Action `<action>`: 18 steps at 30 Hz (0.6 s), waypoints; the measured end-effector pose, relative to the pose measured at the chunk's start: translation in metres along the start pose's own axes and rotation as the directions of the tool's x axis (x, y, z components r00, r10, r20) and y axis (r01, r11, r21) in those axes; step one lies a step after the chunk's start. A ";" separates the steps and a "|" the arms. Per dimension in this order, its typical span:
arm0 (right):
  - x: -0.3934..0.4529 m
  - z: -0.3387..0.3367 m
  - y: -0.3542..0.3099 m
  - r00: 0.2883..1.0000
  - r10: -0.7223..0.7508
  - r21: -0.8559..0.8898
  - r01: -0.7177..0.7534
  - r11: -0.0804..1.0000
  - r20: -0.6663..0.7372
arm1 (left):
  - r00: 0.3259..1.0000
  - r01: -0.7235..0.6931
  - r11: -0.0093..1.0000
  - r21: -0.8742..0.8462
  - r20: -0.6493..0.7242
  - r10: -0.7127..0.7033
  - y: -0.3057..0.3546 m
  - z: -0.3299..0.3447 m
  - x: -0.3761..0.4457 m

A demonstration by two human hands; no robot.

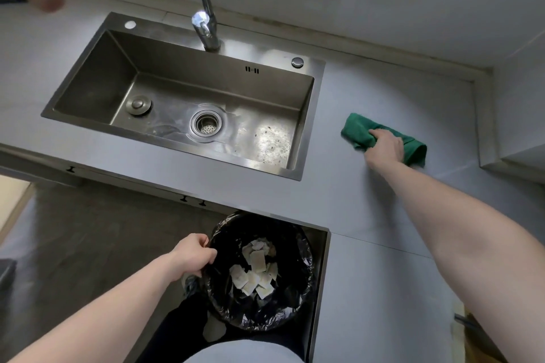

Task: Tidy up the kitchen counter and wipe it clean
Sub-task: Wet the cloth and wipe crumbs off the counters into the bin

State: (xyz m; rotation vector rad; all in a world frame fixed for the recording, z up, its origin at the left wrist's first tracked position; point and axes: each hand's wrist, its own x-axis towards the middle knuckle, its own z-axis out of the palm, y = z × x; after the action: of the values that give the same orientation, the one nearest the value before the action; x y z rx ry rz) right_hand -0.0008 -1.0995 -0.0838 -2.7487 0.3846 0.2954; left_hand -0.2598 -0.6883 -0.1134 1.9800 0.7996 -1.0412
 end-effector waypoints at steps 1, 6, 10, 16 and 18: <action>-0.002 0.002 0.001 1.000 -0.025 -0.008 0.025 1.000 0.013 | 1.000 -0.013 1.000 0.014 -0.006 0.013 0.003 0.002 -0.002; -0.025 0.006 -0.008 0.991 -0.112 -0.036 0.115 0.993 0.071 | 0.999 -0.034 0.998 0.045 0.002 0.034 0.013 0.009 -0.007; -0.055 0.010 -0.016 0.978 -0.159 -0.039 0.166 0.985 0.137 | 0.998 -0.053 0.997 0.064 0.021 0.052 0.020 0.008 -0.008; -0.110 0.026 -0.024 0.958 -0.206 0.035 0.203 0.979 0.201 | 0.997 -0.073 0.996 0.059 0.039 0.071 0.022 0.011 -0.008; -0.133 0.030 -0.027 0.948 -0.225 0.070 0.214 0.974 0.226 | 0.996 -0.080 0.995 0.063 0.046 0.077 0.021 0.010 -0.008</action>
State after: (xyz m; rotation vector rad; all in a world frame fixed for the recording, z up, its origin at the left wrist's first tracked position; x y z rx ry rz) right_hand -0.1225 -1.0339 -0.0699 -2.6419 0.0220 0.5363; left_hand -0.2509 -0.7090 -0.1039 2.0195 0.6671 -1.0720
